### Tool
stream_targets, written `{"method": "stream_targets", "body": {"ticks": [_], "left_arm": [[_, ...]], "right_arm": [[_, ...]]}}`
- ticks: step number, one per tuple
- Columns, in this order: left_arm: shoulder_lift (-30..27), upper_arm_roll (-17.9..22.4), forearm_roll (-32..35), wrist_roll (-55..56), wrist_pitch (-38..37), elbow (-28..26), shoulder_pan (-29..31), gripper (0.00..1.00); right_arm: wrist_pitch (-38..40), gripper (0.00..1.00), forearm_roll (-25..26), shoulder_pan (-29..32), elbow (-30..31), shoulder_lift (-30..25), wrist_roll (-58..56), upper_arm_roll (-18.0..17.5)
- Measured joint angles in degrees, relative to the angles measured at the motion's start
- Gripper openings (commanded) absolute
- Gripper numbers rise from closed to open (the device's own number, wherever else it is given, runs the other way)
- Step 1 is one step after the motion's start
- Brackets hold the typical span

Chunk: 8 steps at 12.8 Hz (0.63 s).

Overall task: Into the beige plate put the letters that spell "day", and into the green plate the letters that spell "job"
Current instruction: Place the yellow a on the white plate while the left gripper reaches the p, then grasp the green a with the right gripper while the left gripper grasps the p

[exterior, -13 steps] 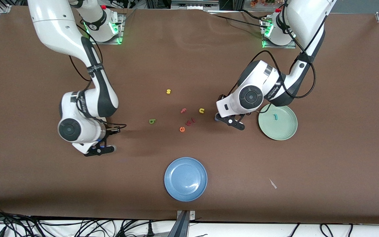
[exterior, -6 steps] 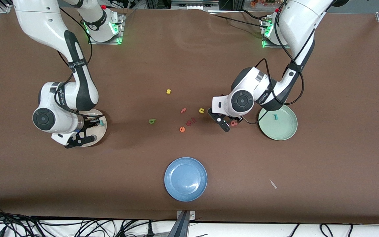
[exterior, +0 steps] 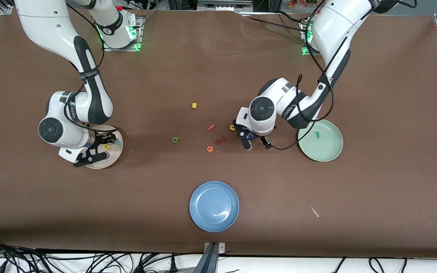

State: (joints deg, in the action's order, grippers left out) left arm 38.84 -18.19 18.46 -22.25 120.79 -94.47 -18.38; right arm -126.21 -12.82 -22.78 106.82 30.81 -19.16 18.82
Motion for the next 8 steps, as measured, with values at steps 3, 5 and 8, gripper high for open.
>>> {"method": "stream_targets", "body": {"ticks": [3, 5, 8], "left_arm": [[0.1, 0.3, 1.2, -3.6, 0.3, 0.0, 0.9, 1.00], [0.2, 0.3, 1.2, -6.3, 0.8, 0.0, 2.2, 1.00], [0.7, 0.3, 1.2, -6.9, 0.9, 0.0, 2.6, 0.99]], "right_arm": [[1.7, 1.00, -2.3, -3.0, -1.1, -1.0, 7.8, -0.5], [0.9, 1.00, -2.4, -7.3, -1.1, -1.0, 17.1, -0.8], [-2.5, 1.00, -2.4, -14.3, -1.1, -0.2, 31.8, -1.0]]}}
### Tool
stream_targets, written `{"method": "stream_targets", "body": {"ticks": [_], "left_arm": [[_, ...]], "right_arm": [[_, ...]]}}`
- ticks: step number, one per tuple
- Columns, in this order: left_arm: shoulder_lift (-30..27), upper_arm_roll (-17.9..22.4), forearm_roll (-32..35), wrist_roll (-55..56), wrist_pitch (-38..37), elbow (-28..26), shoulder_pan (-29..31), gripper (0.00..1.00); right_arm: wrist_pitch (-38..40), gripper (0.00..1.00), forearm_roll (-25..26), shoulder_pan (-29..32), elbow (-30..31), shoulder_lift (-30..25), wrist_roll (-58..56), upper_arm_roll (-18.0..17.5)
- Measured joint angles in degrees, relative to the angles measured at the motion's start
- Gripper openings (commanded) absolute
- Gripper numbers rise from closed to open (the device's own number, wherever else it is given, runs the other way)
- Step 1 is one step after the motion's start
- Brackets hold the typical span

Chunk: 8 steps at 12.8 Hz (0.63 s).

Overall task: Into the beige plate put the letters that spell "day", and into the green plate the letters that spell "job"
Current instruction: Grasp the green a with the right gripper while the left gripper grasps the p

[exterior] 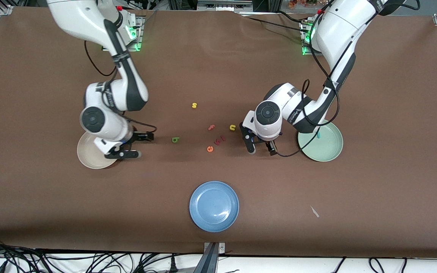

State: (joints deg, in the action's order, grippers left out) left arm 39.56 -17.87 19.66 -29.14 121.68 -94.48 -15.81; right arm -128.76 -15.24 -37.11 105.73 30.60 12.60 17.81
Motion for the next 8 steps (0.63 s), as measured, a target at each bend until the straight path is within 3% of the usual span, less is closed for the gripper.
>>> {"method": "stream_targets", "body": {"ticks": [3, 8], "left_arm": [[0.5, 0.0, 0.0, -0.3, 0.1, 0.0, 0.4, 0.99], [0.6, -0.8, -0.9, -0.6, 0.1, 0.1, 0.4, 0.99]], "right_arm": [[-3.9, 1.00, -0.5, -4.4, 0.0, 1.7, 9.3, -0.1], [-5.8, 1.00, -5.4, -6.7, -2.9, 5.5, 12.3, -1.9]]}}
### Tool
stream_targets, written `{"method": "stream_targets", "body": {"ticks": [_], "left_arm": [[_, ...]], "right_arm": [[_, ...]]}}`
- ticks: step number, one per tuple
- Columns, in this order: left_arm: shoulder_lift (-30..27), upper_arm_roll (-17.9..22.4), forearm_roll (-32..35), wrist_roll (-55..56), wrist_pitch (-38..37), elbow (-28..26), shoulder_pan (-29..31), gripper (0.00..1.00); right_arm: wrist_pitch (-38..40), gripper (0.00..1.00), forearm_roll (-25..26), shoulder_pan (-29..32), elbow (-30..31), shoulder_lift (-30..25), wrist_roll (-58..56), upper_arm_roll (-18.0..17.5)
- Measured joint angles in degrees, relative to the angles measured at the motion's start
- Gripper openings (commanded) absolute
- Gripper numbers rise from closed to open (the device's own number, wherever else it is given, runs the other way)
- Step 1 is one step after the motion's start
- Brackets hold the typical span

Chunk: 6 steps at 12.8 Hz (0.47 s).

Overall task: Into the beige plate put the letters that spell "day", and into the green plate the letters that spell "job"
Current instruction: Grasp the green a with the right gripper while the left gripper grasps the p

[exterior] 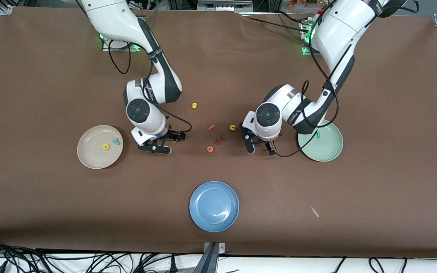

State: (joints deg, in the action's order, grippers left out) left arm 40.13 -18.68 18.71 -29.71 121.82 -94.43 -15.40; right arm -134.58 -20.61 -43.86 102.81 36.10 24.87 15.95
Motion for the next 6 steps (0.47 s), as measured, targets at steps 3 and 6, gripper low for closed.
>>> {"method": "stream_targets", "body": {"ticks": [3, 6], "left_arm": [[0.1, -0.1, -1.8, -0.1, 0.0, 0.0, 0.0, 0.94], [0.7, 0.1, -1.9, 0.0, 0.0, -0.1, 0.3, 0.90]], "right_arm": [[-1.7, 0.99, -0.4, -0.8, -0.8, 1.9, 0.9, -0.3], [-2.1, 0.92, -0.5, -1.2, -0.8, 2.8, 1.1, -0.3]]}}
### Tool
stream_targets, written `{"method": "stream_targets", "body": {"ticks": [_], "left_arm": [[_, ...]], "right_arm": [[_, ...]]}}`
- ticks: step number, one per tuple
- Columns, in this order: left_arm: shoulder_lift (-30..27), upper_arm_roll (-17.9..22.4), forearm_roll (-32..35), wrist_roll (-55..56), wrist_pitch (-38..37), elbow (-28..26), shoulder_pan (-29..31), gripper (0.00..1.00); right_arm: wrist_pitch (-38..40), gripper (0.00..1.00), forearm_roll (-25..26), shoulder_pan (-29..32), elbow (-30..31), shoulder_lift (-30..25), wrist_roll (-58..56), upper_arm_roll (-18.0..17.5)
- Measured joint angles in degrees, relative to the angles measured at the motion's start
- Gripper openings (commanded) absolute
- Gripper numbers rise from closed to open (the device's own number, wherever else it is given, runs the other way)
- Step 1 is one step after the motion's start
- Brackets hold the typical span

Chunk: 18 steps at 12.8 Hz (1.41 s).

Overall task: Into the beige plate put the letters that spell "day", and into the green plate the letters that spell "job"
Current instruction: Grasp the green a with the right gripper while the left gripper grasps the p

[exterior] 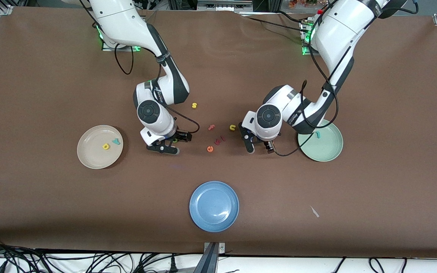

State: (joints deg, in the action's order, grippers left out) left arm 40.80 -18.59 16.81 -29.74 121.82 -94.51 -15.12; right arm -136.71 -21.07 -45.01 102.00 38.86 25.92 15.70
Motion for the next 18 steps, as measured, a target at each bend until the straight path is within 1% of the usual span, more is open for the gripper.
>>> {"method": "stream_targets", "body": {"ticks": [1, 2, 4, 5, 6, 7, 8, 9, 10, 11, 12, 13, 16, 17, 18], "left_arm": [[0.2, 0.1, 0.0, 0.0, 0.0, 0.0, 0.3, 0.87], [0.5, 0.3, 0.0, 0.0, 0.0, 0.0, 0.6, 0.86], [1.2, 0.3, 0.0, 0.0, 0.0, -0.1, 1.3, 0.86], [1.5, 0.3, 0.0, 0.0, 0.0, -0.1, 1.4, 0.82], [1.9, 0.3, 0.0, 0.0, 0.2, -0.1, 1.5, 0.74], [2.2, 0.3, 0.0, 0.0, 0.3, -0.1, 1.5, 0.69], [2.4, 0.3, 0.0, 0.0, 0.5, 0.0, 1.5, 0.60], [2.5, 0.3, 0.0, 0.0, 0.5, 0.0, 1.5, 0.43], [2.5, 0.3, 0.0, 0.0, 0.6, 0.0, 1.5, 0.30], [2.5, 0.3, 0.0, 0.0, 0.6, 0.2, 1.5, 0.14], [2.5, 0.3, 0.0, 0.0, 0.6, 0.4, 1.5, 0.02], [2.5, 0.3, 0.0, 0.0, 0.6, 0.4, 1.5, 0.00], [2.5, 0.3, 0.0, 0.0, 0.6, 0.5, 1.5, 0.00], [2.5, 0.4, 0.0, -0.1, 0.6, 0.6, 1.8, 0.00], [2.4, 0.3, 0.0, -0.1, 0.6, 0.7, 2.2, 0.00]], "right_arm": [[0.0, 0.86, 0.0, 0.0, 0.0, 0.0, 0.0, 0.0], [0.0, 0.78, 0.0, 0.0, 0.0, 0.1, 0.0, 0.0], [0.0, 0.76, 0.0, 0.0, 0.0, 0.2, -0.3, 0.1], [0.0, 0.74, 0.0, 0.1, 0.0, 0.4, -0.6, 0.1], [0.0, 0.73, 0.0, 0.1, 0.0, 0.5, -1.0, 0.2], [0.0, 0.71, 0.0, 0.2, 0.0, 0.5, -1.2, 0.2], [0.0, 0.68, 0.0, 0.2, 0.0, 0.5, -1.3, 0.2], [0.0, 0.64, 0.0, 0.2, 0.0, 0.5, -1.4, 0.2], [0.0, 0.60, 0.0, 0.3, 0.0, 0.6, -1.9, 0.2], [0.0, 0.58, 0.0, 0.4, 0.1, 0.6, -2.7, 0.2], [0.1, 0.54, 0.0, 0.5, 0.1, 0.6, -3.4, 0.2], [0.1, 0.49, 0.0, 0.5, 0.1, 0.6, -3.8, 0.2], [0.2, 0.35, 0.0, 0.5, 0.2, 0.5, -4.0, 0.5], [0.2, 0.32, 0.0, 0.6, 0.2, 0.5, -4.0, 0.5], [0.2, 0.31, 0.0, 0.6, 0.2, 0.5, -4.0, 0.5]]}}
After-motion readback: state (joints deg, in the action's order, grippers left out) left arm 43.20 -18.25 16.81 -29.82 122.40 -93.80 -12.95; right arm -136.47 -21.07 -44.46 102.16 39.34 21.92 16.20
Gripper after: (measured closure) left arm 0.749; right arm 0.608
